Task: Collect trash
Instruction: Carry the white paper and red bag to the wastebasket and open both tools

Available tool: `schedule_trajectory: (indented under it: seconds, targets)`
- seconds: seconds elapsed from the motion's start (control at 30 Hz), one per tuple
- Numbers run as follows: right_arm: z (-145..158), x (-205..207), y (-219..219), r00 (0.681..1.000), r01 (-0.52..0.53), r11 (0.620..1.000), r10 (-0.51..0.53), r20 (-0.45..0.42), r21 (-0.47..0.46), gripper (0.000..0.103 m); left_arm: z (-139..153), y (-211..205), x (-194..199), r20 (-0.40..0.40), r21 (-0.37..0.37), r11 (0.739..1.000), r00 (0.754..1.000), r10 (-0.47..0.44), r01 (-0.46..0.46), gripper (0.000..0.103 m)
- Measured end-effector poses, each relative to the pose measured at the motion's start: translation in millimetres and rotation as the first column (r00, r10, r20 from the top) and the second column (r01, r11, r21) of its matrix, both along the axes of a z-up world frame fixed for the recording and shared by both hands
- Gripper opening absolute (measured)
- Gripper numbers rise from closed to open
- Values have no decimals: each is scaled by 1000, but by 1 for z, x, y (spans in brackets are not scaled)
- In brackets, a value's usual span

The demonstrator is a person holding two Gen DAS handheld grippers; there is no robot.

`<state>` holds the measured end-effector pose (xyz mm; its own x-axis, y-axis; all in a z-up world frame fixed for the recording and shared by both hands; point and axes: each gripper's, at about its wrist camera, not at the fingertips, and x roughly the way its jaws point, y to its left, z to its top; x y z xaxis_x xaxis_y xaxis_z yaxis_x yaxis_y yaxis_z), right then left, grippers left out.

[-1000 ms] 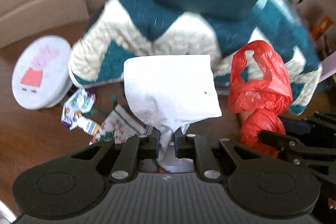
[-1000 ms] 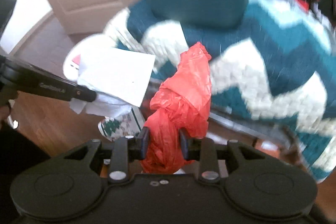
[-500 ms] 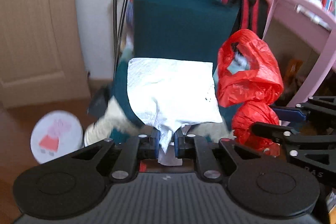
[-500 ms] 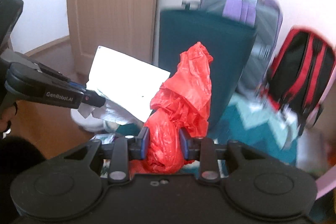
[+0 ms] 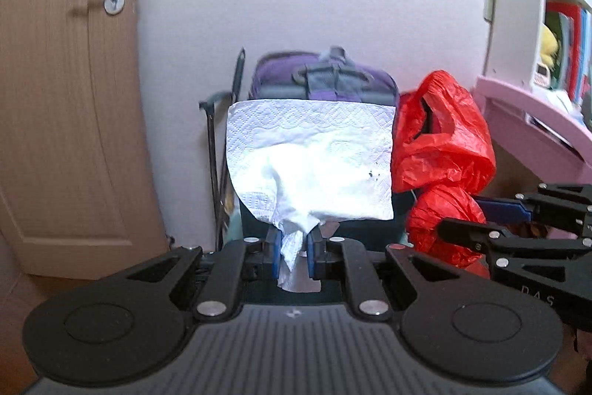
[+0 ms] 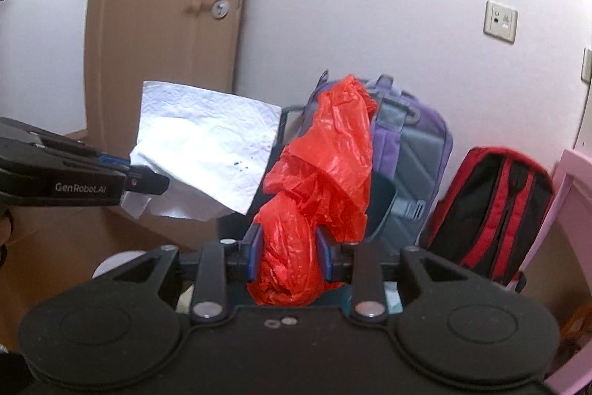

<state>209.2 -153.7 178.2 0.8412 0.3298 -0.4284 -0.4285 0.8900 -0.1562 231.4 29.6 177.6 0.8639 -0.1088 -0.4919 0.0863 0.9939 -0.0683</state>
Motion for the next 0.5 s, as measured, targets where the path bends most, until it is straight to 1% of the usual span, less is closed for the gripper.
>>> schedule_trajectory:
  seconds: [0.1,0.23,0.37,0.5]
  targets:
    - [8,19,1,1000,17,1000,-17,3,12,30,10,-1,25,3,14,1000,1000,9,-9,13]
    - [11,42,2,999,40,999,-40,-15,34,30,15,-3,51,0,30,999,1000,10,-10,13]
    - [4,72,3,997,63,997,-61,-47,46,30,6,-10,84,-37,39,999,999,11,-10,13]
    - [-6,95,5,995,74,996,-71,-76,44,30,-12,-18,110,-83,54,999,997,2,3,13]
